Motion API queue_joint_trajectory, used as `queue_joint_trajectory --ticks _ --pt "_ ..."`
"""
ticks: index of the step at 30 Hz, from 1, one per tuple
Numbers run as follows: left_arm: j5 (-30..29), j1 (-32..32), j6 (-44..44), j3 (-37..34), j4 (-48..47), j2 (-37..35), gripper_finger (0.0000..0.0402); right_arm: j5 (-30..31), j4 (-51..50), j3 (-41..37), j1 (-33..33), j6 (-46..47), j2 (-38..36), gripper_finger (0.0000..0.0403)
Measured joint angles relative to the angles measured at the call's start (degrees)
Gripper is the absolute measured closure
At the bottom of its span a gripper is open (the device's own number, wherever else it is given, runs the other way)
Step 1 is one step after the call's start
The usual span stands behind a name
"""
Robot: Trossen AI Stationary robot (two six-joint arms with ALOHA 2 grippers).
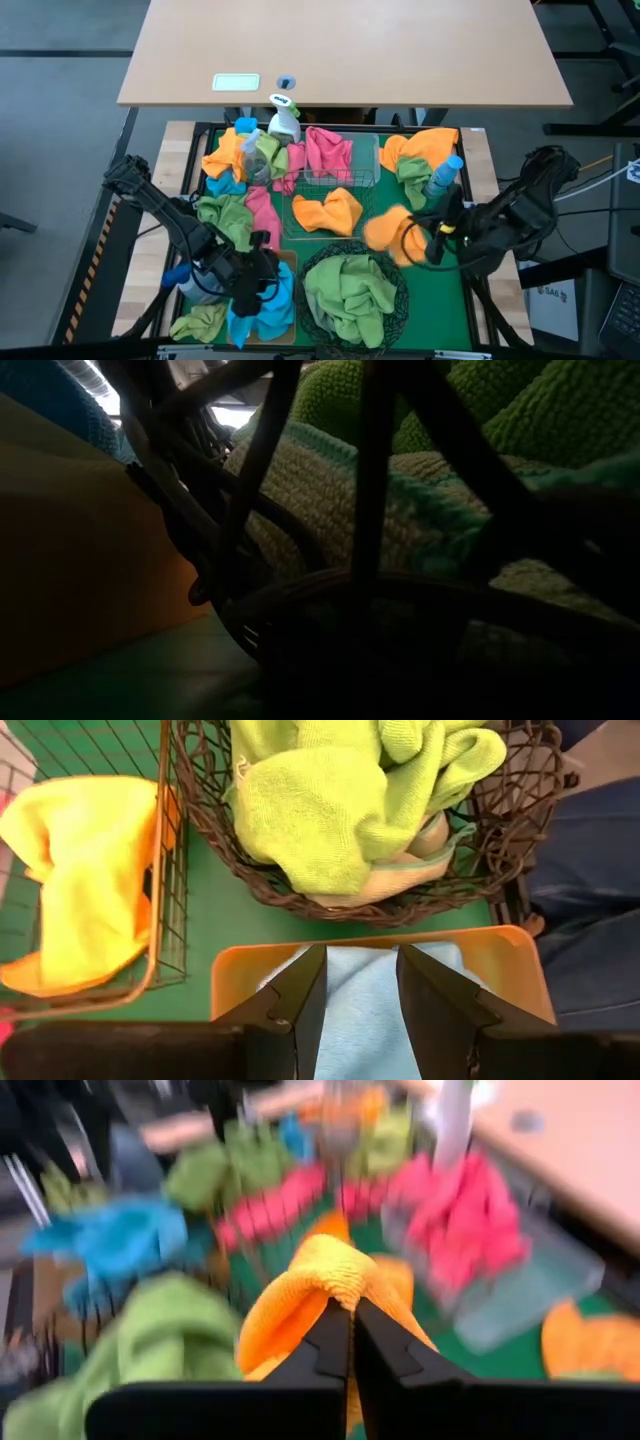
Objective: Sort microfiber towel by color & place in baskets
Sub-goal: Put the orange microfiber towel into the gold wire basket
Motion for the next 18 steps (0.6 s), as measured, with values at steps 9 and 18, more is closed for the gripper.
queue_joint_trajectory --ticks 9,18 --pt "0.0 2.6 8.4 0.0 0.0 0.0 0.0283 6.2 18.9 2.5 -4.9 -25.3 0.0 0.04" --pt "0.2 4.9 13.6 0.0 -1.1 -4.0 0.0283 -16.4 31.8 2.5 -25.4 -38.8 3.7 0.0399"
